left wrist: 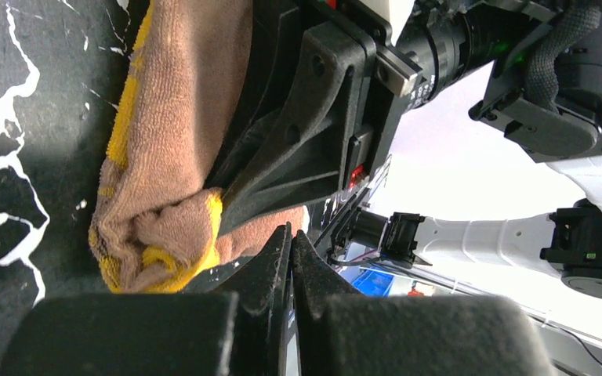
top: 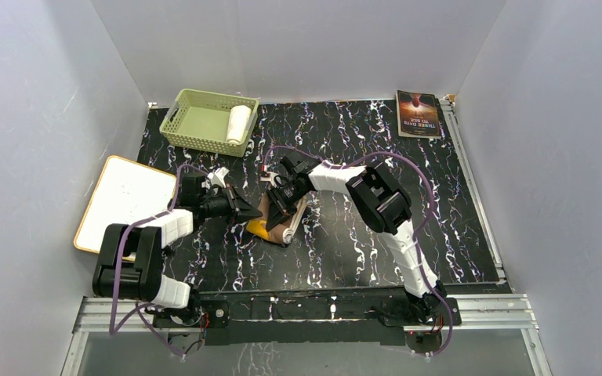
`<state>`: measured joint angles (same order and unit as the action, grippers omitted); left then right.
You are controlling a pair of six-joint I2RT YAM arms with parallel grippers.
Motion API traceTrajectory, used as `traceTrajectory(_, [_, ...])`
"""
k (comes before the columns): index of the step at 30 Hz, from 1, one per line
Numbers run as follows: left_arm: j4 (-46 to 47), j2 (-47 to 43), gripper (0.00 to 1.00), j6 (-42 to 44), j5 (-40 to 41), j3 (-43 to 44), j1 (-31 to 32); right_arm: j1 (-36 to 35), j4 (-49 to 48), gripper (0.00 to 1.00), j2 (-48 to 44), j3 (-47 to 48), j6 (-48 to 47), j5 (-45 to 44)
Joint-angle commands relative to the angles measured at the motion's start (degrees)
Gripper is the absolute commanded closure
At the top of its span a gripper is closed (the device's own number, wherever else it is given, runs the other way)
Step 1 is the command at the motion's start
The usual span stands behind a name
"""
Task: Roll the towels
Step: Roll the towel at the center of the board.
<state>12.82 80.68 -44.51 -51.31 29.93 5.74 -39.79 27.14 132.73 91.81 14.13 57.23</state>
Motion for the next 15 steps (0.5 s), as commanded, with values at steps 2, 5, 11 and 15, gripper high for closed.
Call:
traceTrajectory(2, [8.4,4.3,1.0,-2.5,-0.9,-1.6,0.9,0.0,0.2,0.97,4.2,1.0,-0.7,-10.5])
traceTrajectory(5, [10.6,6.4,1.0,-3.1,0.8,-2.6,1.2,0.2,0.5,0.97,3.8,1.1,-0.4,-11.9])
traceTrajectory(11, [11.5,7.5,1.0,-2.9,5.6,-4.3,1.8,0.3,1.3,0.92,3.2,1.3,0.6,-12.9])
traceTrajectory(15, [12.0,10.0,1.0,-2.0,10.1,-4.4,1.8,0.3,2.4,0.81,1.8,1.0,0.5,-14.1])
